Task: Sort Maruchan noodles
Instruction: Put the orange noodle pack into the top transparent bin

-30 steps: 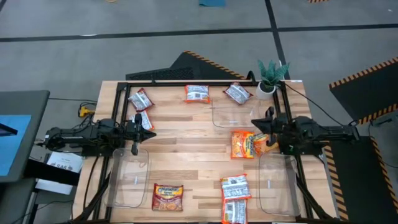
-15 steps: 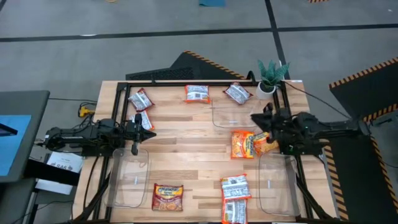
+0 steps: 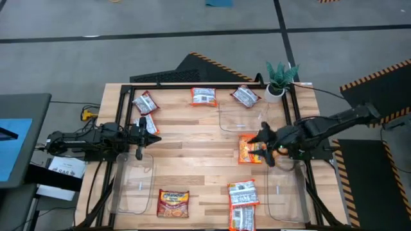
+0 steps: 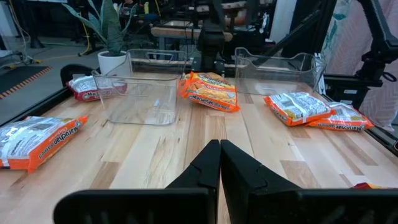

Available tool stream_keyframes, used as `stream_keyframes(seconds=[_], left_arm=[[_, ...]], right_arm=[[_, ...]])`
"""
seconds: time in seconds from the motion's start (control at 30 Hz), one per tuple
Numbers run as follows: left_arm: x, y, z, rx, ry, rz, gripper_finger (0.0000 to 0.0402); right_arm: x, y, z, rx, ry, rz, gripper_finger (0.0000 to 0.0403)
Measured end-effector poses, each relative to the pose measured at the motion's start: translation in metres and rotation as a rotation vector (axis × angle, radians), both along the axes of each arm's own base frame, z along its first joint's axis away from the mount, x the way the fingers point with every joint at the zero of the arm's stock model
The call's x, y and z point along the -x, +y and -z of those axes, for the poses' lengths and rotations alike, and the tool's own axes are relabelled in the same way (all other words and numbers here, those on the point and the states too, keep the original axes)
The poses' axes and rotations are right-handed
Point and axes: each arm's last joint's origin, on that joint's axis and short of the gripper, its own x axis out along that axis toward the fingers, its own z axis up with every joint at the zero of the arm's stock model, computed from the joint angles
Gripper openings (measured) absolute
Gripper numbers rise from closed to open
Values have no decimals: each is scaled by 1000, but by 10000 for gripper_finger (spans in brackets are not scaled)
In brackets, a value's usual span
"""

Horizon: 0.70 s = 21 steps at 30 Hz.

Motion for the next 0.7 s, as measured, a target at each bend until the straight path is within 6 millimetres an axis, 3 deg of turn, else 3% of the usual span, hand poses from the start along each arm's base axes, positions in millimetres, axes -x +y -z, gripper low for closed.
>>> stream_keyframes(seconds=[0.33,0.57,0.7], left_arm=[[0,0,0,0,0,0,0],[0,0,0,0,0,0,0],[0,0,0,0,0,0,0]], right_arm=[[-30,33,50,74,361,-8,240],[-45,39,86,224,506,14,240],[-56,44,93,289,560,2,240]])
